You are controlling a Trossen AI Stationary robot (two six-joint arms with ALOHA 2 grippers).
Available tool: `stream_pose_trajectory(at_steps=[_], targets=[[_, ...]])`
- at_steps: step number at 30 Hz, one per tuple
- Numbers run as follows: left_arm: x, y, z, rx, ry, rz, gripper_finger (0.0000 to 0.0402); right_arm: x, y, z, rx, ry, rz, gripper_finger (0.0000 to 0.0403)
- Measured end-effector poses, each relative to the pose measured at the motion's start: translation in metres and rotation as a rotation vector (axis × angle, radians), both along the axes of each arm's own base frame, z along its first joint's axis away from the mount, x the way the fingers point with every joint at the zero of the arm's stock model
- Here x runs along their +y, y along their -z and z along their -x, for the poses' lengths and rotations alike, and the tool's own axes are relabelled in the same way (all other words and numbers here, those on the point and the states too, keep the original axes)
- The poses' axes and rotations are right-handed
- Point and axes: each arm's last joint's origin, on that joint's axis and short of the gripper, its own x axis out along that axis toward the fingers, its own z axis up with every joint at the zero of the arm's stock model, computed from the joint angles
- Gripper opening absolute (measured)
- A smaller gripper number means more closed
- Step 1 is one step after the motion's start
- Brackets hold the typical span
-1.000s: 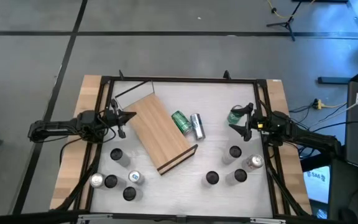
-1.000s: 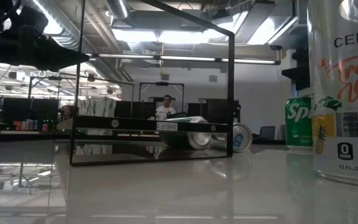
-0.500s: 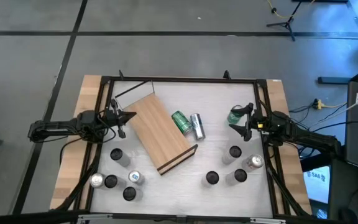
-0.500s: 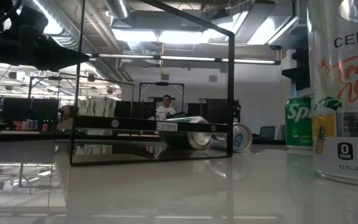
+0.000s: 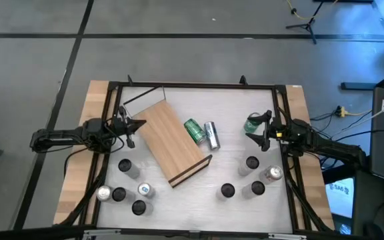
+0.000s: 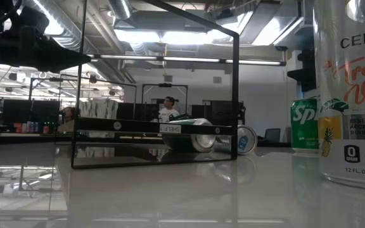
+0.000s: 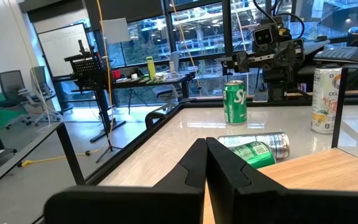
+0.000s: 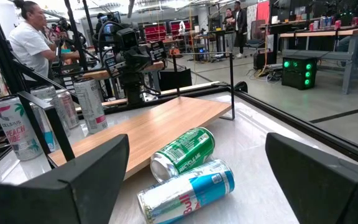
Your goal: Place canned beverage on shelf
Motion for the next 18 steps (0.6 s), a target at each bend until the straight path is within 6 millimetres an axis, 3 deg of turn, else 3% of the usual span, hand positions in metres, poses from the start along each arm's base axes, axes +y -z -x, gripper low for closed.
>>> stream_pose_trajectory(at_steps=[18], targets=[[-0.0003, -0.0029, 0.0001, -0.03, 0.01, -0.002, 0.0, 0.0, -0.0001, 0.0, 0.0, 0.0, 0.0, 0.0372]])
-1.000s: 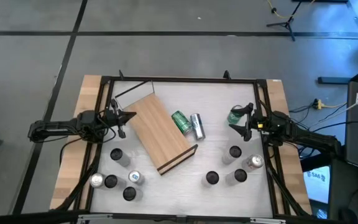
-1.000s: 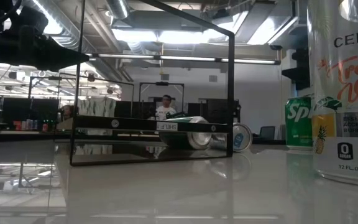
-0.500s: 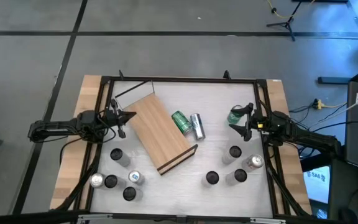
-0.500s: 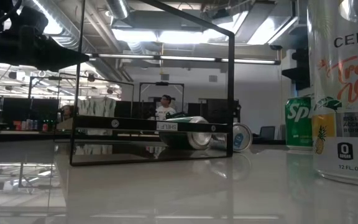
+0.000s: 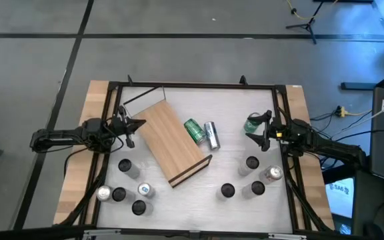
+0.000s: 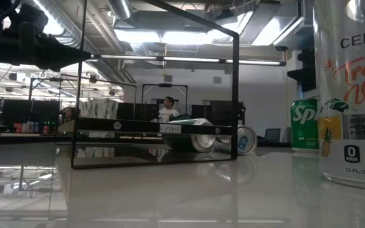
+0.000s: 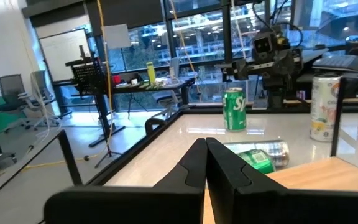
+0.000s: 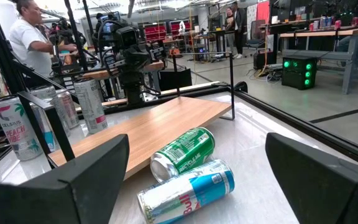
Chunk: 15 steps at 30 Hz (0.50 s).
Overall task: Place canned beverage on shelf
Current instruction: Put the white pink soda can on the shelf
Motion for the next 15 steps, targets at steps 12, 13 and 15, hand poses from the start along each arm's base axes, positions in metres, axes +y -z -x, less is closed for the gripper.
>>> stream_pose_trajectory(at_steps=[12, 13, 15], targets=[[-0.0032, -0.0024, -0.0008, -0.023, 0.113, -0.017, 0.0079, 0.0, 0.0001, 0.0, 0.0, 0.0, 0.0, 0.0372], [-0.0033, -0.0029, -0.0008, -0.028, 0.119, -0.018, 0.0096, 0.0, 0.0, 0.0, 0.0, 0.0, 0.0, 0.0372], [-0.0036, -0.004, -0.0007, -0.039, 0.128, -0.02, 0.0132, 0.0, 0.0, 0.0, 0.0, 0.0, 0.0, 0.0372]])
